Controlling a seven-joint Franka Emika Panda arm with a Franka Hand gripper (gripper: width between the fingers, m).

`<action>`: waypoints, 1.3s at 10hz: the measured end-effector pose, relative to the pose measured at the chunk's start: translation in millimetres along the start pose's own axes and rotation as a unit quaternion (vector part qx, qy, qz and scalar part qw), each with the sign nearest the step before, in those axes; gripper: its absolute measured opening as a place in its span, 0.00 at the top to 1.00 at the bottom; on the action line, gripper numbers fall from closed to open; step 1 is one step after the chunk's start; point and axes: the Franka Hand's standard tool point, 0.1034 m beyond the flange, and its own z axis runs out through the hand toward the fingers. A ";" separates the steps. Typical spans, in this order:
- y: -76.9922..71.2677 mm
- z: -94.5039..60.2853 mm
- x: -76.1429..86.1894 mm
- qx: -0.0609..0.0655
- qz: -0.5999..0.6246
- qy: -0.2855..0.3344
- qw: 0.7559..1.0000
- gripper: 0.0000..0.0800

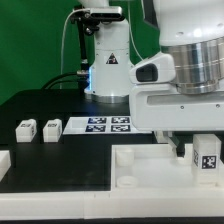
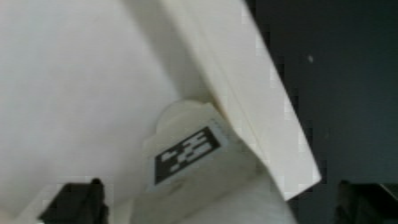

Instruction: Assemble one leg

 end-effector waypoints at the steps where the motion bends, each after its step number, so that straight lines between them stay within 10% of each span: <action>1: 2.5 0.6 1.4 0.000 -0.078 0.001 0.997 0.19; 5: 1.5 1.2 0.8 0.002 -0.031 0.000 1.000 0.39; 6: 2.5 1.7 0.3 0.001 0.018 0.000 1.000 0.63; 8: 3.4 1.4 1.4 0.006 0.150 -0.001 0.989 0.63; 13: 6.7 1.7 4.3 0.034 0.512 -0.023 0.858 0.63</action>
Offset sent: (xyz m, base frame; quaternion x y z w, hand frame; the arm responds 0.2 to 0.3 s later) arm 0.0000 0.0000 0.0000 0.0000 0.0000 0.0899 0.9960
